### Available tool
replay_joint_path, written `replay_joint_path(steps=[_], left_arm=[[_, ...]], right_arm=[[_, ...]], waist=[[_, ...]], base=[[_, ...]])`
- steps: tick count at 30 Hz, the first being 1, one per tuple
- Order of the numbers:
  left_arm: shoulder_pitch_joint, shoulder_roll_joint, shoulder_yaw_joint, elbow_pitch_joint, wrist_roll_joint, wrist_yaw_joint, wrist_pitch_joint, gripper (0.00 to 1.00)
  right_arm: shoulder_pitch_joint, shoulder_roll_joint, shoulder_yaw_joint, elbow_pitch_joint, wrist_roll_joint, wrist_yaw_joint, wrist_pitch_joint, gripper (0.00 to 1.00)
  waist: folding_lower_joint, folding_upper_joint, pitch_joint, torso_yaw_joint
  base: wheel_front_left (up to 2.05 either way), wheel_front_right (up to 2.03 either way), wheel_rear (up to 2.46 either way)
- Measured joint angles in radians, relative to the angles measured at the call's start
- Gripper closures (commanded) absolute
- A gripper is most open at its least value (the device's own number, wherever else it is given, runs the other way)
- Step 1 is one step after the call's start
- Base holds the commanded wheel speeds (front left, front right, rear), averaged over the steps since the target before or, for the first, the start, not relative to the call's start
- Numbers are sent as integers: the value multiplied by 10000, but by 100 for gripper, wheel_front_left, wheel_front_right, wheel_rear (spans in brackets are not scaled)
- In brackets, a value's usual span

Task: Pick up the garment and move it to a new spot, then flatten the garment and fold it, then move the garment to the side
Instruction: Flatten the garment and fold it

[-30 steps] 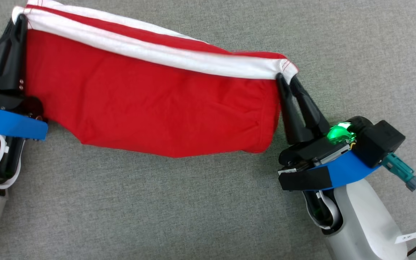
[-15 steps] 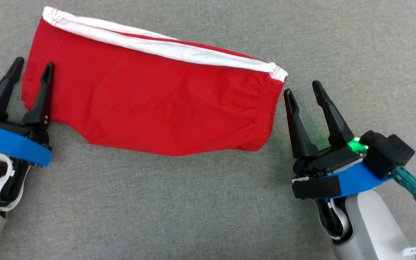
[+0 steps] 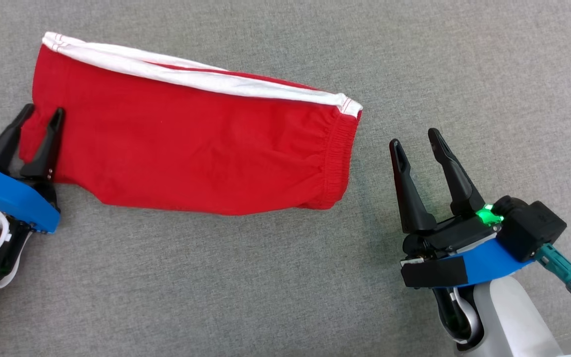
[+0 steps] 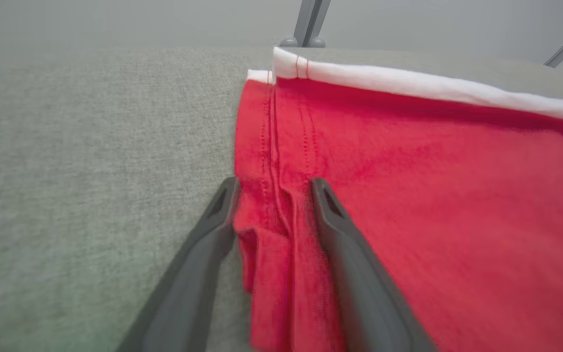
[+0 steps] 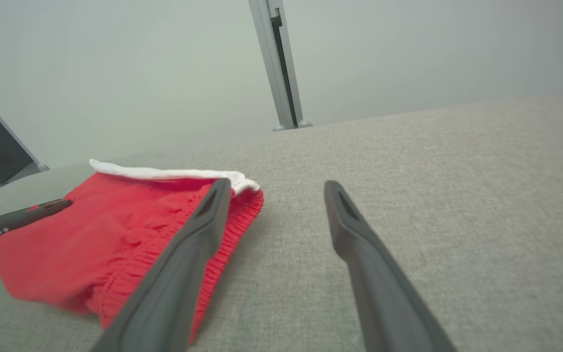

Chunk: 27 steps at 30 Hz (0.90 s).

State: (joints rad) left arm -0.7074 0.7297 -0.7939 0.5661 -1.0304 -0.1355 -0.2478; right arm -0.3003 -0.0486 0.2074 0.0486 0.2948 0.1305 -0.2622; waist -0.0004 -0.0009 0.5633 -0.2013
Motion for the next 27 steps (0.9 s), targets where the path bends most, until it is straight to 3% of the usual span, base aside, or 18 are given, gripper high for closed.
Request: replay_joint_path(steps=[6, 12, 19, 20, 21, 27], left_arm=[[-85, -178, -690, 251, -675, 29, -77, 100], [814, -732, -1064, 370, -1068, 31, -184, 100], [2008, -1701, -351, 667, -575, 31, -165, 100], [2117, -1818, -140, 694, -382, 31, -165, 80], [2211, -1942, 157, 725, -123, 31, -163, 0], [2913, -2671, 2462, 48, 1812, 33, -150, 0]], right_arm=[[50, 2, -155, 301, -23, 0, -2, 0], [198, 10, -309, 1095, -165, 0, 0, 0], [383, 0, -297, 2138, -324, 0, -2, 0], [382, 2, -276, 2265, -351, 0, -2, 0], [380, 2, -244, 2362, -414, 0, 0, 0], [186, 8, -339, 2754, -639, 0, -2, 0]], waist=[[8, 12, -530, 284], [7, 13, -1505, 839], [3, 12, -2421, 1381], [4, 13, -2464, 1459], [5, 13, -2498, 1542], [4, 11, -2594, 2138]], base=[[0, 0, 0], [0, 0, 0], [0, 0, 0], [0, 0, 0], [0, 0, 0], [0, 0, 0]])
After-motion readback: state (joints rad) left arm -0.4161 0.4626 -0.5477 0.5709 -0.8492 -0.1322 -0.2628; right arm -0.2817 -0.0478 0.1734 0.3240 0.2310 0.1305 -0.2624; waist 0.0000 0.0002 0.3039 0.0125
